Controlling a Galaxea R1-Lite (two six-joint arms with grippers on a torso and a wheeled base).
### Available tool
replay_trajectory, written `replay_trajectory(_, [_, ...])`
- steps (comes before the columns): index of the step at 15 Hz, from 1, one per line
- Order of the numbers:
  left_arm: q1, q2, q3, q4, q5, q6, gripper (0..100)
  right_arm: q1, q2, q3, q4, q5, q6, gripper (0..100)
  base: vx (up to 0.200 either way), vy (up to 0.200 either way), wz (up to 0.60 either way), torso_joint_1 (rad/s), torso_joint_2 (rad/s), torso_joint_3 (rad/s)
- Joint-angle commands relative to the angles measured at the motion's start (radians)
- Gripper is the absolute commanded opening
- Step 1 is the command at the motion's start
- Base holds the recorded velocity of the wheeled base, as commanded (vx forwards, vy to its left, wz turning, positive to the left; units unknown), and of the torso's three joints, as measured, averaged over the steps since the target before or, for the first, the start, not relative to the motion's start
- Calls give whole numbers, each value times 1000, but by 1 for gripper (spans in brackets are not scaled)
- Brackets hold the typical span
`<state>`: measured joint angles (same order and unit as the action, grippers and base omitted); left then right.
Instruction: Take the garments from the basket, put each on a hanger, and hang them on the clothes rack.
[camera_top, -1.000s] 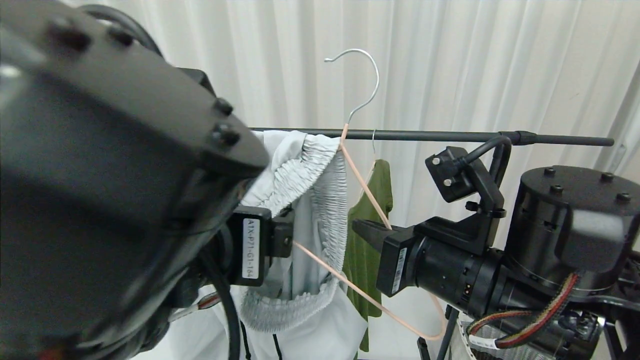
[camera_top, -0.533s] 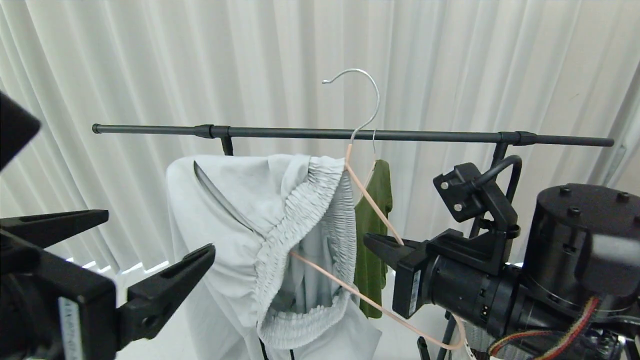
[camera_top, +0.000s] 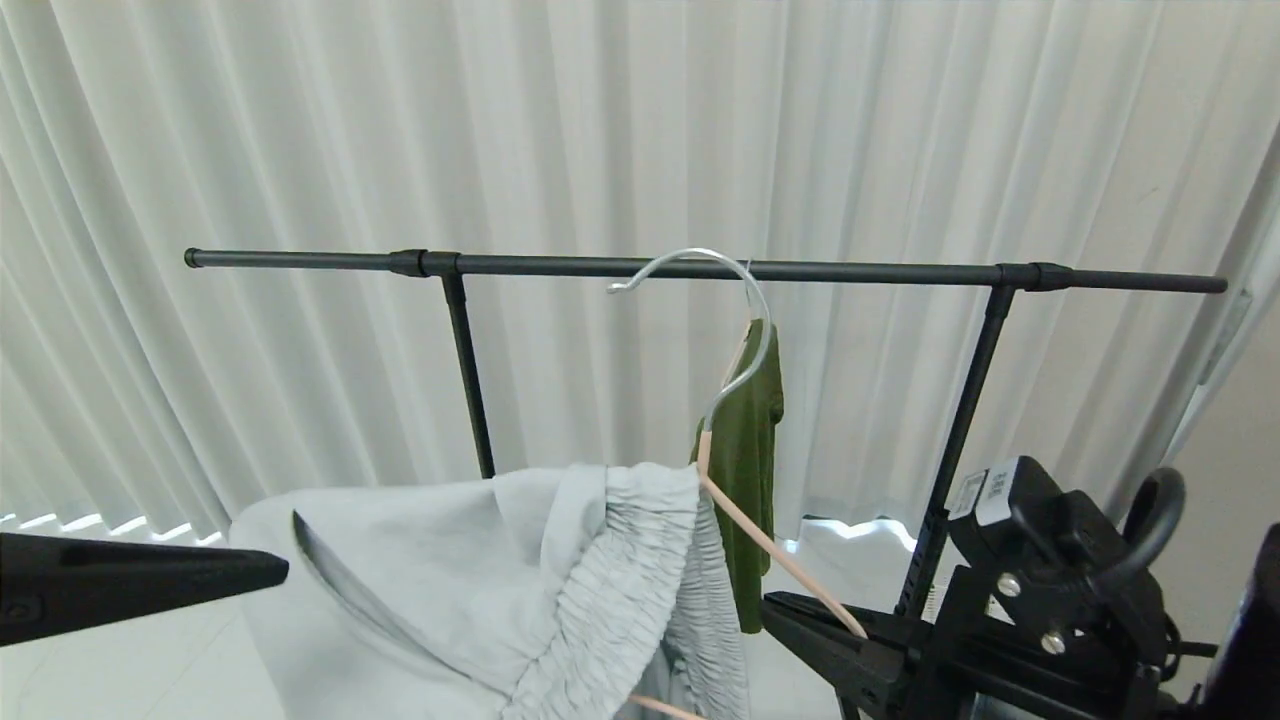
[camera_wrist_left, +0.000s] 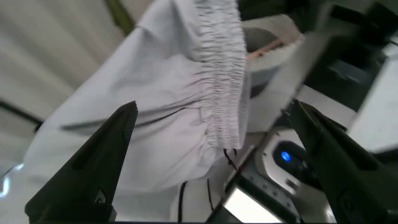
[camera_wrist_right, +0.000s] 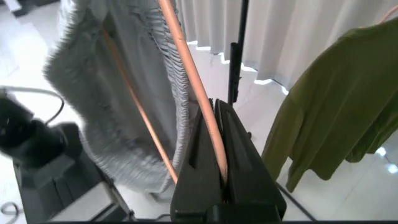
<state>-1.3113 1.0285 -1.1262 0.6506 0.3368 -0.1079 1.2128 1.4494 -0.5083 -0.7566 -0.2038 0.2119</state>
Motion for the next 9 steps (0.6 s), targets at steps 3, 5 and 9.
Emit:
replay_trajectory(3, [129,48,9,-26,-163,74,100,31,-21,51,-26,0,-36,0,0,0,0,0,0,0])
replay_trajectory(5, [149,84,37,-105,-177,74,100,45,-24,86,-52,0,-66,0,0,0,0,0,0,0])
replay_trajectory(9, [159,94,134,-144,-260,74,100,68,-49,145,-79,1,-108,0,0,0,0,0,0,0])
